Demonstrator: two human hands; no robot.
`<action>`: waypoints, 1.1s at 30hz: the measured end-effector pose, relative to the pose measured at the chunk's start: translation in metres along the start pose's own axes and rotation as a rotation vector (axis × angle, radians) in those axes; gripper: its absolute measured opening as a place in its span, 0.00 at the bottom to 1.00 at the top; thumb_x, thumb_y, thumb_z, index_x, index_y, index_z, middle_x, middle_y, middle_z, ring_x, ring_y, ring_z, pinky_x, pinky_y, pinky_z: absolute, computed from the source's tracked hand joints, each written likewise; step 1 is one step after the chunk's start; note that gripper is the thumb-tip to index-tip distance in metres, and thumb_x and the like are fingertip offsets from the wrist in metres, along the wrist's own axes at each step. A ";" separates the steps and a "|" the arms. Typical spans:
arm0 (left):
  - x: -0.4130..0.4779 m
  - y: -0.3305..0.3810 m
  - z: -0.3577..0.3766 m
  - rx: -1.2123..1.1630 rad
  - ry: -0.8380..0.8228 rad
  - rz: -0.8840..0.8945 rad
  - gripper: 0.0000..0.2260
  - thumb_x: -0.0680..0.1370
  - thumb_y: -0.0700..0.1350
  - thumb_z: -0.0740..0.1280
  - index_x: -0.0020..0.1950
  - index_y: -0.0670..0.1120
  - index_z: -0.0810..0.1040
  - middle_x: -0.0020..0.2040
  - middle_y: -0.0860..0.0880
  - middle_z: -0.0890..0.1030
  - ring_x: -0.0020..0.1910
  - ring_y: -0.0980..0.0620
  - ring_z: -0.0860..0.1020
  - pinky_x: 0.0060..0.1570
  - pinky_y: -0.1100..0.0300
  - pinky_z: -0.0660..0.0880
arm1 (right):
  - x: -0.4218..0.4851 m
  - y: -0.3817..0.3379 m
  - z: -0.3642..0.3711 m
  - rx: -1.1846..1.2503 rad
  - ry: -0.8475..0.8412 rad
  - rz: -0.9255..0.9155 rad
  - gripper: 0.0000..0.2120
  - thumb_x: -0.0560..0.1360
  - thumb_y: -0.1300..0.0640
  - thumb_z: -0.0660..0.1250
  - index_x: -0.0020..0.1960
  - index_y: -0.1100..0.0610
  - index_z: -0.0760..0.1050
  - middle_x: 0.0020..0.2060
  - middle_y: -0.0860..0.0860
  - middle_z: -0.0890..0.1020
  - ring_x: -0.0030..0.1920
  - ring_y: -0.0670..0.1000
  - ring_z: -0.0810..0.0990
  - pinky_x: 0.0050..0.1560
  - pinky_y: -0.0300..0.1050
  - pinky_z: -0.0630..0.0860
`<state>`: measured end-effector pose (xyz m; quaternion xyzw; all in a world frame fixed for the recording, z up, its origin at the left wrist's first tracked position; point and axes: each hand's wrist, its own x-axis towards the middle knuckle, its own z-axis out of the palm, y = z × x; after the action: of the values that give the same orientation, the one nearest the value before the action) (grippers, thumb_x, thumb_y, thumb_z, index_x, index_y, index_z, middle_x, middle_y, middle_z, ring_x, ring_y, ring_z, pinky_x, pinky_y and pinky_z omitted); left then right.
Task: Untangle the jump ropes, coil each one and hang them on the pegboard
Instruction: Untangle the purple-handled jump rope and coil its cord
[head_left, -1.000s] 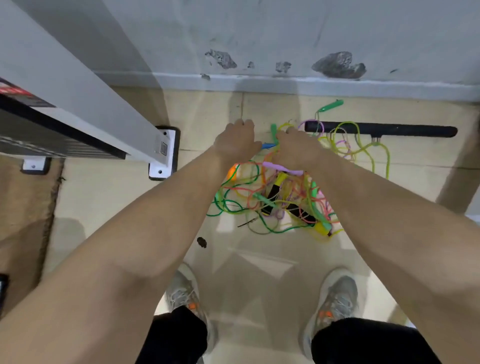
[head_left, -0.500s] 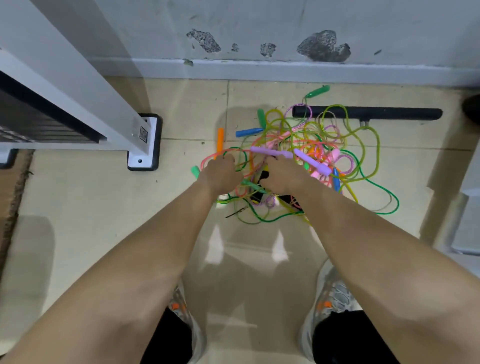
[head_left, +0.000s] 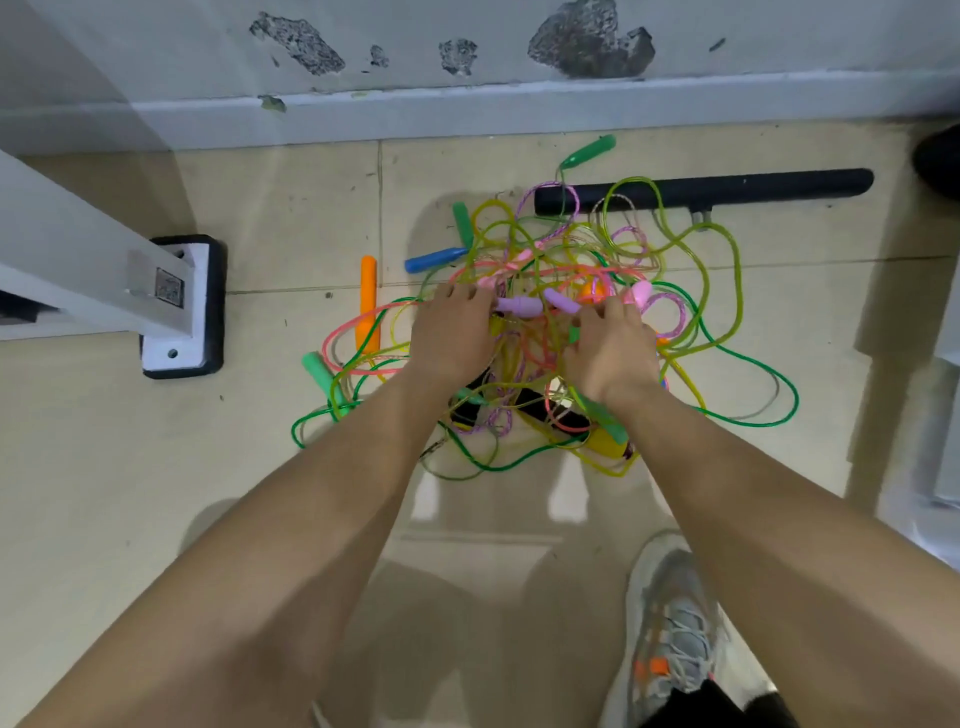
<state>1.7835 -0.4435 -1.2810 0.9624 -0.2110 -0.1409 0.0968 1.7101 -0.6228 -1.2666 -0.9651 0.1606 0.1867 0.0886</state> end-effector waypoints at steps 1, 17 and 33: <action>0.011 0.000 0.009 0.033 -0.006 0.015 0.20 0.78 0.45 0.65 0.70 0.49 0.71 0.66 0.46 0.75 0.66 0.43 0.70 0.58 0.47 0.73 | 0.005 0.004 0.004 -0.007 0.031 0.026 0.22 0.77 0.53 0.62 0.69 0.59 0.71 0.67 0.60 0.70 0.71 0.63 0.64 0.66 0.59 0.67; -0.015 -0.013 -0.063 -0.326 -0.208 0.077 0.08 0.75 0.47 0.70 0.53 0.54 0.77 0.48 0.54 0.78 0.45 0.51 0.78 0.48 0.49 0.77 | -0.015 0.016 -0.006 0.238 0.038 0.057 0.24 0.74 0.52 0.63 0.70 0.53 0.70 0.62 0.58 0.74 0.62 0.62 0.72 0.58 0.55 0.71; -0.179 0.002 -0.299 -1.021 0.118 -0.064 0.15 0.85 0.54 0.57 0.50 0.45 0.75 0.30 0.51 0.75 0.26 0.57 0.70 0.28 0.68 0.65 | -0.175 -0.061 -0.208 1.345 -0.503 -0.239 0.11 0.71 0.50 0.64 0.39 0.58 0.75 0.33 0.56 0.71 0.29 0.53 0.75 0.52 0.55 0.71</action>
<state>1.7204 -0.3300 -0.9573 0.8048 -0.0797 -0.1743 0.5618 1.6459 -0.5656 -1.0017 -0.6407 0.1091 0.2528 0.7167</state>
